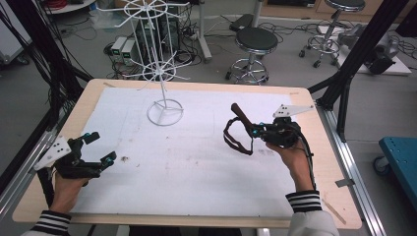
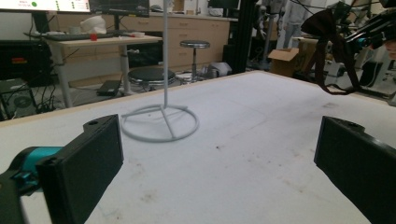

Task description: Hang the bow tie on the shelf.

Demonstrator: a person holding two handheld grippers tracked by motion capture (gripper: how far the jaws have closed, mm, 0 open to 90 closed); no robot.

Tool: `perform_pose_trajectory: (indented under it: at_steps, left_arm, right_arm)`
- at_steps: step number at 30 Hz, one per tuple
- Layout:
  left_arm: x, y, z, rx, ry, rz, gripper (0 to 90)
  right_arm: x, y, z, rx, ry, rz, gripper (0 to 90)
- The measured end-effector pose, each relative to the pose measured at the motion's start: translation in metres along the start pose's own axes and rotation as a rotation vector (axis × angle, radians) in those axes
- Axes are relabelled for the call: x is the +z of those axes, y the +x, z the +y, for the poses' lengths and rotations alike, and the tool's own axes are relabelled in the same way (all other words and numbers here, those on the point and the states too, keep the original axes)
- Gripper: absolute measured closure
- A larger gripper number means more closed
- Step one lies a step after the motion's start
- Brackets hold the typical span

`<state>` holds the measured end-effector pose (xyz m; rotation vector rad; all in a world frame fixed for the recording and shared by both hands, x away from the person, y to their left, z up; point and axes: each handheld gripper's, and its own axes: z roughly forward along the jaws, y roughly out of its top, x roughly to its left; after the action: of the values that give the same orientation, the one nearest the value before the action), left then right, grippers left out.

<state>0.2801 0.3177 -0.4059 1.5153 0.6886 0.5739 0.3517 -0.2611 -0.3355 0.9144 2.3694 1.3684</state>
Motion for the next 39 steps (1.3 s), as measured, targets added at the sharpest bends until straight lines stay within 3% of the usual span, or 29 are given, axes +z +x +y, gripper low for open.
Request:
perform_pose_trajectory:
  at_steps: [5,10,14,18,25,39]
  left_arm:
    - [0.008,-0.003,0.015,0.012,0.023,-0.054,1.7]
    - [0.016,-0.007,0.029,0.03,0.039,-0.091,1.7]
    - [0.022,-0.011,0.038,0.047,0.052,-0.119,1.7]
    - [0.029,-0.016,0.048,0.078,0.076,-0.153,1.7]
    - [0.045,-0.029,0.063,0.102,0.09,-0.242,1.7]
    - [0.082,-0.056,0.091,0.135,0.097,-0.367,1.7]
  right_arm:
    - [0.001,0.014,0.004,-0.037,-0.031,0.044,81.2]
    - [0.002,0.024,0.006,-0.054,-0.04,0.074,81.1]
    - [0.003,0.033,0.008,-0.061,-0.08,0.109,81.2]
    - [0.006,0.039,0.009,-0.062,-0.082,0.136,81.2]
    - [0.019,0.053,0.012,-0.096,-0.09,0.198,81.2]
    - [0.037,0.076,0.022,-0.153,-0.096,0.294,81.2]
